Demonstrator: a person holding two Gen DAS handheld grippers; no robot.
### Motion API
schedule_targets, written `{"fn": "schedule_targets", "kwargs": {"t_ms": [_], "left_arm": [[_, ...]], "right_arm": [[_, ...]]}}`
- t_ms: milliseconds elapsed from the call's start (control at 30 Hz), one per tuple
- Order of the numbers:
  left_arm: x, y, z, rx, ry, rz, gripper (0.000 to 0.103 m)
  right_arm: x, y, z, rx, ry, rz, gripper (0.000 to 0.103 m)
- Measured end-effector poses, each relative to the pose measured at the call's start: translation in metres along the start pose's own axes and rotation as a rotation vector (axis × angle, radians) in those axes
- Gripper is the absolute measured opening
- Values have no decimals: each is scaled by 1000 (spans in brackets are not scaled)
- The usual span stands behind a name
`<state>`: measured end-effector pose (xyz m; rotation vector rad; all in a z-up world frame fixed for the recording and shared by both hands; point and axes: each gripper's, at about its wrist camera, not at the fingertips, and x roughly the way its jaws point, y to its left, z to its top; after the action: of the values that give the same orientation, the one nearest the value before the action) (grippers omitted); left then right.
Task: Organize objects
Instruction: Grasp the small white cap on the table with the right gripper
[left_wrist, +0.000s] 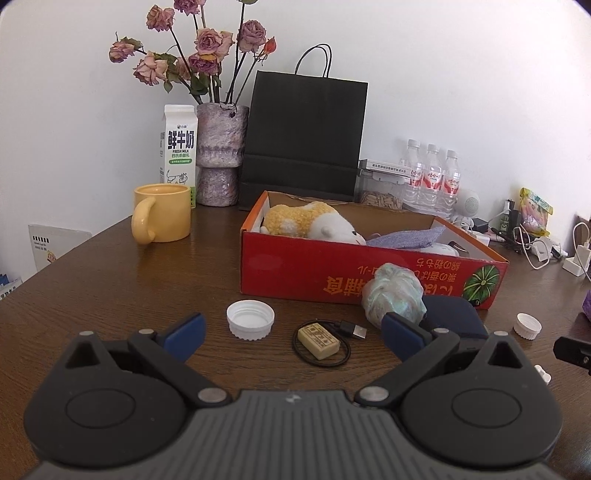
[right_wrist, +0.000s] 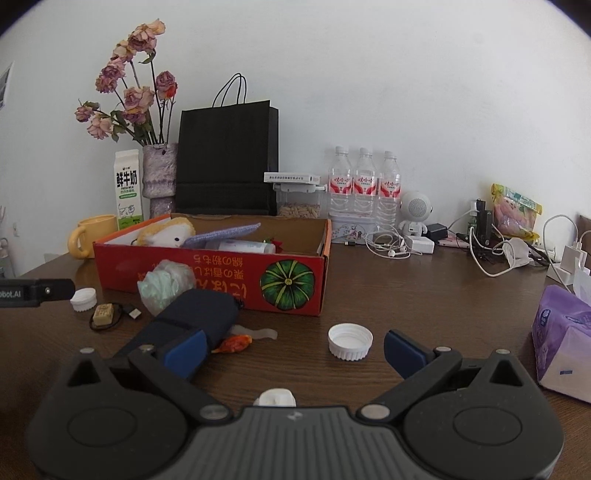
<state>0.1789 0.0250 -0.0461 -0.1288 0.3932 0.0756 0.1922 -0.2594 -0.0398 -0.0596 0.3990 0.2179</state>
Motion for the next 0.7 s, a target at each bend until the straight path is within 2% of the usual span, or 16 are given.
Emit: {"fn": "schedule_targets", "kwargs": {"t_ms": [133,200,300,400,433,500,533,600,633,700], "left_arm": [[0,2,-1,-13,15,-8,103],[-1,3,-1,-18,18,-10,103],[0,4,-2,-21,33,-15,103],[0,5,-2,-28,42,-20,103],[1,6,-2,-30,48,-22,103],[2,7,-3,-37,58,-24,103],[3,8,-3,-42,61,-25,103],[3,8,-3,-47,64,-26,103],[3,8,-3,-49,65,-27,103],[3,8,-3,-49,65,-28,103]], "right_arm": [[0,-10,-5,-3,72,-16,103],[2,-12,-8,4,108,12,98],[7,-9,-12,-12,160,47,83],[16,-3,-15,-12,200,77,61],[21,-2,-15,-9,224,86,49],[22,1,-13,-8,219,107,35],[23,1,-12,-9,225,118,21],[25,2,-10,-9,232,128,15],[26,3,-8,-13,225,128,7],[28,4,-5,-17,205,115,6]]}}
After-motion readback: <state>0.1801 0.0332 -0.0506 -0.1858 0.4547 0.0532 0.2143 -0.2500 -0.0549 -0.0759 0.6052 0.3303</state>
